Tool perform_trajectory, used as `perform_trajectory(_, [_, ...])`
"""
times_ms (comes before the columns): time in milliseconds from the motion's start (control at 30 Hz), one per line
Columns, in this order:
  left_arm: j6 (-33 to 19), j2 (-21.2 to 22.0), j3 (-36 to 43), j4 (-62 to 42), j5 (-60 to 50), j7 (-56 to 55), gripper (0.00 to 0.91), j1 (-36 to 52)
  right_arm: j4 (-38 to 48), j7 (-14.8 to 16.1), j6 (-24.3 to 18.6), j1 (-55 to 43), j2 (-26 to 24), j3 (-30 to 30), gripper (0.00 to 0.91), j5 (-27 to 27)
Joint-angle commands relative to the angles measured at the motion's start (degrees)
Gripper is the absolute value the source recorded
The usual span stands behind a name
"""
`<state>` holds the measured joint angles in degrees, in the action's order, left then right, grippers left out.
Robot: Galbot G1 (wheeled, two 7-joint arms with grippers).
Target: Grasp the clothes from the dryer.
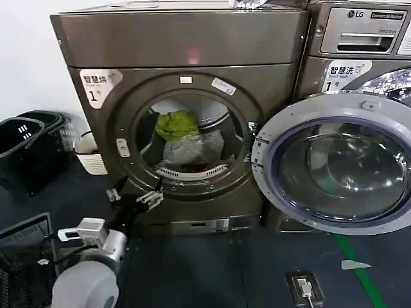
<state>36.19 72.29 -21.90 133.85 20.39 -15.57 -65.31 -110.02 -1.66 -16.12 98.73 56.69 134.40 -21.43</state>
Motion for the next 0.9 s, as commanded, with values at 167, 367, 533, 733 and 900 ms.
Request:
perform_trajectory(167, [-0.04, -0.08, -0.12, 0.24, 0.00, 0.07, 0.907, -0.14, -0.11, 0.20, -0.07, 0.04, 0.05, -0.03, 0.907, -0.06])
perform_trajectory(367, [-0.14, 0.16, -0.14, 0.18, -0.04, 0.10, 0.907, -0.20, -0.16, 0.45, -0.19, 0.11, 0.02, -0.09, 0.907, -0.04])
perform_trajectory(533, [-0.13, 0.12, -0.12, 0.14, -0.02, 0.13, 0.907, -0.14, -0.09, 0.58, -0.41, 0.09, 0.22, -0.11, 0.907, -0.04])
perform_trajectory(733, [-0.16, 0.20, -0.20, 0.12, -0.04, 0.14, 0.907, -0.09, -0.38, 0.74, -0.40, -0.12, 0.49, -0.53, 0.907, 0.00])
perform_trajectory(900, [-0.15, 0.02, -0.27, 0.14, -0.03, 0.16, 0.907, -0.17, -0.42, 0.64, -0.41, -0.20, 0.66, -0.65, 0.907, -0.02])
